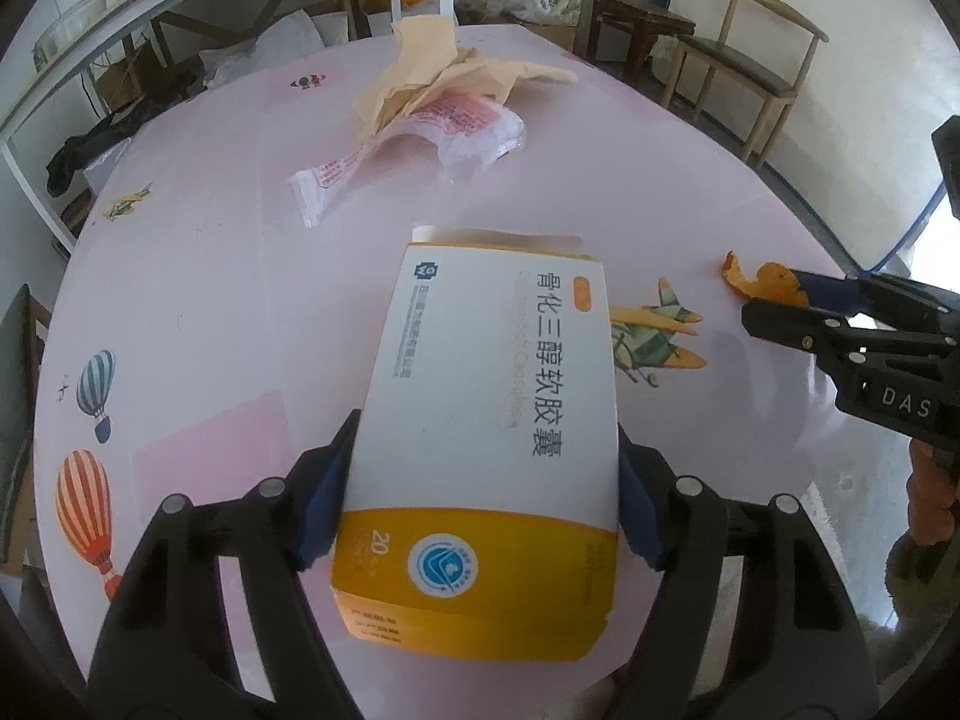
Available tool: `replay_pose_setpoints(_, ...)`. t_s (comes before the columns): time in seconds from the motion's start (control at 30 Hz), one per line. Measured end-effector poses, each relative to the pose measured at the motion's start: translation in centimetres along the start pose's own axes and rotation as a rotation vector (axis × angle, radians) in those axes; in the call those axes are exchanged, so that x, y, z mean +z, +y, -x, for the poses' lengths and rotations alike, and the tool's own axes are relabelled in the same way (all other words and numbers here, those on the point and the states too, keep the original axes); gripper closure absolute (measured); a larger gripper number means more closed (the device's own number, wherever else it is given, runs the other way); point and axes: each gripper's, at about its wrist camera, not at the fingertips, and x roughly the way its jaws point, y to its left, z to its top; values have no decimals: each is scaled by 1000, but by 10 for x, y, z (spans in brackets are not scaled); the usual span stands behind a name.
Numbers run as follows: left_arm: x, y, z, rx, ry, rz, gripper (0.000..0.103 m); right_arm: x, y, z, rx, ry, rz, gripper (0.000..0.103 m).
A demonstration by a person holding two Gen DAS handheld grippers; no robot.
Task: Collect trash
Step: 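Lift the yellow-white medicine box with the left tool while the right tool grasps the orange peel, then carry box and peel over the wastebasket and open both tools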
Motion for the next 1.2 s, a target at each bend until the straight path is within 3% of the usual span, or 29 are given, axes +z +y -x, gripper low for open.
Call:
replay_pose_setpoints(0.2, -2, -3, 2, 13, -6, -6, 33, -2, 5, -1, -63, -18, 46, 59)
replay_pose_setpoints(0.43, -2, -4, 3, 28, -12, -6, 33, 0, -2, 0, -80, -25, 29, 81)
replay_pose_setpoints(0.63, -2, -5, 5, 39, -20, -8, 34, 0, -7, 2, -60, -31, 8, 90)
replay_pose_setpoints(1.2, 1, -7, 22, 45, -65, -10, 34, 6, -17, 18, -1, -75, -74, 92)
